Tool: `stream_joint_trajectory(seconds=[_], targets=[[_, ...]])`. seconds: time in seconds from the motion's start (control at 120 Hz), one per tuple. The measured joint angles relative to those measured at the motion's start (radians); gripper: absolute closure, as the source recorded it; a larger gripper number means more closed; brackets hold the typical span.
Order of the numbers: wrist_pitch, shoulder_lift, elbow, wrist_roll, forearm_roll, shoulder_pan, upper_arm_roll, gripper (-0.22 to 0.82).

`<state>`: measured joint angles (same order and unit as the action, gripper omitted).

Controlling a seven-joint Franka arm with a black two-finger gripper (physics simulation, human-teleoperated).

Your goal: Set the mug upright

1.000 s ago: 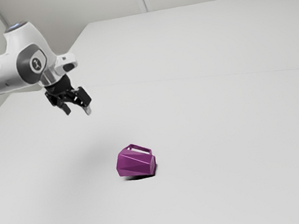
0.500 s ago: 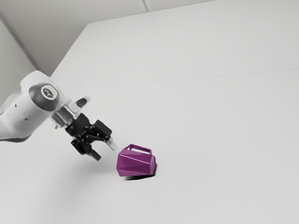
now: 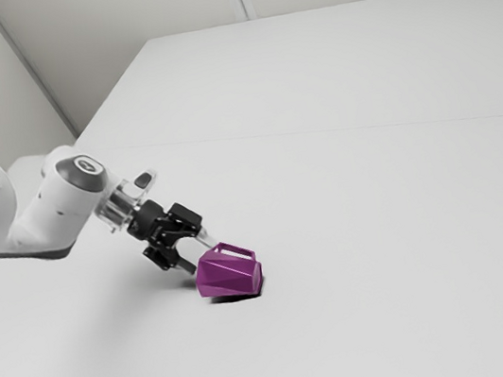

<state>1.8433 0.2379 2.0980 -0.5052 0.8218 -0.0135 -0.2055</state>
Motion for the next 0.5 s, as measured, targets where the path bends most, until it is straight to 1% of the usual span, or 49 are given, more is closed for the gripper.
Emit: stream_joint_trajectory(seconds=[0.192,0.242,0.358,0.5], targets=[[0.0,0.003,0.017,-0.018,0.056,-0.007,0.0,0.0],[0.001,0.003,0.027,-0.02,0.069,-0.008,0.0,0.02],[0.004,0.006,0.034,-0.026,0.092,-0.014,0.0,0.13],[0.006,0.013,0.035,-0.027,0.116,-0.018,0.0,0.32]])
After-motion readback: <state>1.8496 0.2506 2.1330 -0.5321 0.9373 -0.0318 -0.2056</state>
